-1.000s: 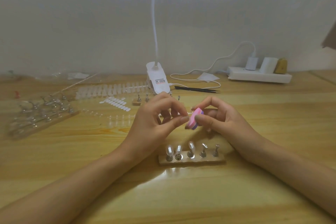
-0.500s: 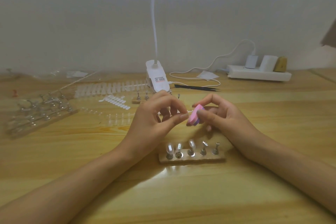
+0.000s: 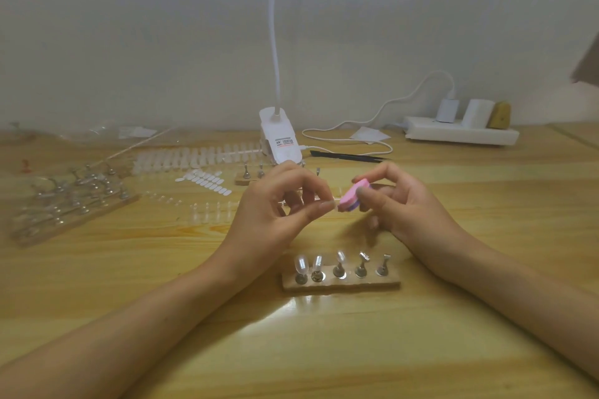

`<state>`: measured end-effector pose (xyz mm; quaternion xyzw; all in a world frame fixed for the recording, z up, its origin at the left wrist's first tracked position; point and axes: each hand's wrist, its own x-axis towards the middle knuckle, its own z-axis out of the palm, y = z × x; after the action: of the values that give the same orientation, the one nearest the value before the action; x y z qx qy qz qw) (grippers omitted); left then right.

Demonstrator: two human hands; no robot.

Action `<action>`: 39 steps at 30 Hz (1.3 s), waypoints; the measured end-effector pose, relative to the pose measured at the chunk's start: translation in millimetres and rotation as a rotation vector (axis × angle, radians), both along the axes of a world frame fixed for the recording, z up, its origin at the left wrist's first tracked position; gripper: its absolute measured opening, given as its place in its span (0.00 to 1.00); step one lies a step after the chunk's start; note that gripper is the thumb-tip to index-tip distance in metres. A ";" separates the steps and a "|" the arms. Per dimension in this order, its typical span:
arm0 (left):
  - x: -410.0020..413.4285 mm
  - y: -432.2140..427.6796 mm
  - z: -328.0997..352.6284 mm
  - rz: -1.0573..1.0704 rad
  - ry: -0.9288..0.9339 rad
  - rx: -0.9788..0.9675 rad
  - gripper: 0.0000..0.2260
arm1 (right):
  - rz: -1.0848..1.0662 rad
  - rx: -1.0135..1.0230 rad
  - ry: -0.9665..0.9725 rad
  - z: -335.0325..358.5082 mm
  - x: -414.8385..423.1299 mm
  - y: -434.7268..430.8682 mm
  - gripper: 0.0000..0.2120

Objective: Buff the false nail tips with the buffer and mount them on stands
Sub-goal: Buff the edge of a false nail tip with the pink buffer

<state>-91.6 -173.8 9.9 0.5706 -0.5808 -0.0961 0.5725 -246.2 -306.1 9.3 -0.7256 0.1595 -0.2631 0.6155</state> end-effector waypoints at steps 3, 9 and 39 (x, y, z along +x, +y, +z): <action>0.3 0.0 -0.4 0.017 -0.019 0.004 0.05 | 0.140 -0.036 0.061 0.1 -0.9 1.4 0.16; -1.8 0.1 0.7 -0.016 -0.046 -0.012 0.03 | 0.045 -0.006 0.017 0.6 0.8 -0.8 0.19; -0.1 -0.3 -0.8 0.010 -0.044 -0.020 0.06 | 0.122 0.011 0.039 2.3 0.3 4.4 0.16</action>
<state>-91.7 -174.1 9.1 0.5698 -0.5913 -0.0749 0.5657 -245.9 -301.7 11.5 -0.7354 0.1283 -0.2100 0.6314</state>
